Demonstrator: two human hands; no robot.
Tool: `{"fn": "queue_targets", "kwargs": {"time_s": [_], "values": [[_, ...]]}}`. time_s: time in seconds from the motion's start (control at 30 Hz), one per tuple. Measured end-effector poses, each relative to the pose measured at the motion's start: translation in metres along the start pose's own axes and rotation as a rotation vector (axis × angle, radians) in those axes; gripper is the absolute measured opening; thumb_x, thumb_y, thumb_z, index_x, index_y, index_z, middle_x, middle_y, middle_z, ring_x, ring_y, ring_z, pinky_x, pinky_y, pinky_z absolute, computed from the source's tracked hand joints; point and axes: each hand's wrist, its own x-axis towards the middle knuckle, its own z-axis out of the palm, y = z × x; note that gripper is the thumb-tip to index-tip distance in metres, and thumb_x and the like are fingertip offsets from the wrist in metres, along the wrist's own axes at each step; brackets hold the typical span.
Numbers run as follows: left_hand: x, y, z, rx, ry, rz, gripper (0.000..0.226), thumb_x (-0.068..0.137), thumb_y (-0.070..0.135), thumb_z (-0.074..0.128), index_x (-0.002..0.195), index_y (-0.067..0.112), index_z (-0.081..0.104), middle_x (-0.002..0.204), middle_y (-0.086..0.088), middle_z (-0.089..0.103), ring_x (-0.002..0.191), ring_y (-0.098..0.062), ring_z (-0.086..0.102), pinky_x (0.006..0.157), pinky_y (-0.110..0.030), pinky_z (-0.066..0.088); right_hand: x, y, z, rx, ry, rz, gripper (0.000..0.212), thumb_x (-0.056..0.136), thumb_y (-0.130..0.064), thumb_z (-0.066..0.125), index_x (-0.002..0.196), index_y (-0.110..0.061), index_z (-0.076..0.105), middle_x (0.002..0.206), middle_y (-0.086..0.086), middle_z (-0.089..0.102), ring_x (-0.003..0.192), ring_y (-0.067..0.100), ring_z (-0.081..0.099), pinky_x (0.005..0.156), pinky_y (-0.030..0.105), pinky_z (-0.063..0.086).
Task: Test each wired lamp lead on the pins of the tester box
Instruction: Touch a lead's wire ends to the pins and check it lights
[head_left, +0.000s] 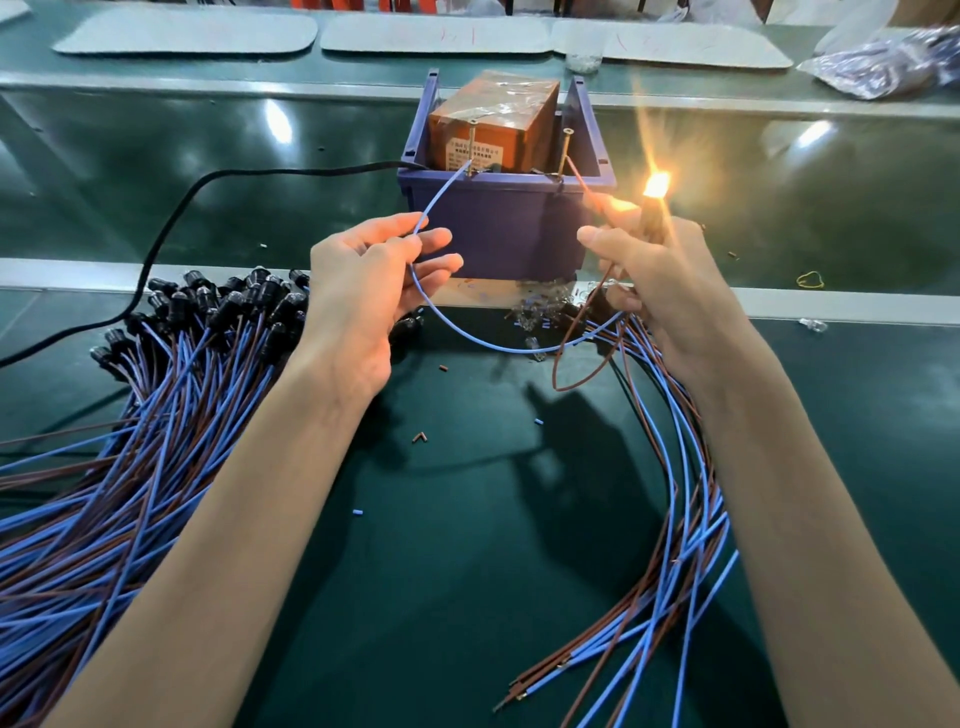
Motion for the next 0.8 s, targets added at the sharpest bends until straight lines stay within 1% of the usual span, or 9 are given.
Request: {"fn": "queue_targets", "kwargs": {"time_s": [0.13, 0.27, 0.37, 0.4, 0.47, 0.53, 0.63, 0.73, 0.8], "values": [[-0.001, 0.001, 0.001, -0.005, -0.001, -0.007, 0.022, 0.094, -0.003, 0.048, 0.106, 0.007, 0.064, 0.079, 0.000, 0.072, 0.062, -0.008, 0.070, 0.056, -0.014, 0.051, 0.001, 0.001, -0.001, -0.014, 0.006, 0.014, 0.032, 0.088, -0.018, 0.063, 0.111, 0.005, 0.060, 0.075, -0.001, 0.040, 0.065, 0.006, 0.037, 0.043, 0.009, 0.033], [-0.001, 0.001, 0.001, -0.001, -0.001, -0.008, 0.023, 0.094, -0.003, 0.048, 0.108, 0.006, 0.064, 0.078, 0.001, 0.072, 0.062, -0.009, 0.071, 0.055, -0.014, 0.051, 0.001, 0.001, -0.001, -0.004, -0.002, 0.032, 0.012, 0.089, -0.019, 0.063, 0.099, -0.012, 0.067, 0.077, -0.001, 0.039, 0.065, 0.005, 0.037, 0.043, 0.009, 0.034], [-0.001, 0.000, 0.000, -0.002, -0.014, -0.006, 0.023, 0.095, -0.003, 0.047, 0.108, 0.006, 0.064, 0.079, 0.001, 0.073, 0.064, -0.010, 0.071, 0.056, -0.014, 0.051, 0.001, 0.001, -0.001, -0.002, 0.004, 0.031, 0.016, 0.089, -0.018, 0.062, 0.102, -0.011, 0.068, 0.079, 0.002, 0.039, 0.065, 0.006, 0.037, 0.042, 0.009, 0.033], [-0.001, 0.000, 0.000, 0.001, -0.022, -0.007, 0.023, 0.095, -0.002, 0.047, 0.107, 0.007, 0.064, 0.079, 0.001, 0.073, 0.064, -0.010, 0.071, 0.056, -0.015, 0.052, 0.001, 0.000, -0.001, 0.008, 0.002, 0.034, 0.010, 0.090, -0.018, 0.061, 0.098, -0.017, 0.068, 0.079, 0.002, 0.040, 0.065, 0.006, 0.038, 0.041, 0.009, 0.033], [-0.001, 0.000, -0.001, 0.032, -0.045, -0.010, 0.022, 0.095, -0.001, 0.047, 0.102, 0.010, 0.065, 0.077, 0.004, 0.074, 0.064, -0.010, 0.071, 0.057, -0.016, 0.053, 0.001, -0.001, -0.001, 0.071, -0.015, 0.046, 0.011, 0.094, -0.018, 0.057, 0.094, -0.024, 0.066, 0.075, 0.000, 0.041, 0.061, 0.004, 0.039, 0.038, 0.009, 0.030], [-0.001, 0.002, -0.002, 0.113, -0.098, -0.010, 0.021, 0.096, 0.003, 0.048, 0.094, 0.014, 0.066, 0.072, 0.006, 0.074, 0.063, -0.008, 0.070, 0.059, -0.016, 0.054, 0.001, -0.003, -0.003, 0.167, -0.081, 0.066, 0.016, 0.098, -0.020, 0.052, 0.096, -0.018, 0.067, 0.066, -0.005, 0.038, 0.051, 0.003, 0.033, 0.036, 0.010, 0.025], [-0.003, 0.013, -0.009, 0.318, -0.307, 0.029, 0.015, 0.095, 0.014, 0.055, 0.083, 0.015, 0.065, 0.065, 0.003, 0.072, 0.062, -0.009, 0.070, 0.061, -0.015, 0.055, -0.001, -0.006, -0.012, 0.112, -0.253, 0.106, 0.030, 0.100, -0.030, 0.047, 0.096, -0.011, 0.070, 0.055, -0.010, 0.041, 0.046, 0.002, 0.030, 0.036, 0.011, 0.021], [-0.010, 0.032, -0.026, 0.717, -0.694, 0.057, 0.028, 0.084, 0.037, 0.063, 0.072, 0.013, 0.067, 0.068, -0.005, 0.073, 0.060, -0.010, 0.069, 0.057, -0.012, 0.051, -0.006, -0.005, -0.018, -0.068, -0.401, 0.168, 0.041, 0.099, -0.041, 0.045, 0.096, -0.008, 0.070, 0.051, -0.004, 0.060, 0.038, 0.005, 0.044, 0.036, 0.011, 0.029], [-0.016, 0.040, -0.034, 0.932, -0.841, -0.057, 0.043, 0.068, 0.052, 0.063, 0.067, 0.009, 0.068, 0.068, -0.009, 0.073, 0.063, -0.014, 0.071, 0.054, -0.013, 0.051, -0.006, -0.002, -0.015, -0.210, -0.445, 0.247, 0.048, 0.098, -0.048, 0.043, 0.100, -0.005, 0.065, 0.061, 0.005, 0.071, 0.043, 0.009, 0.058, 0.039, 0.012, 0.037]]}}
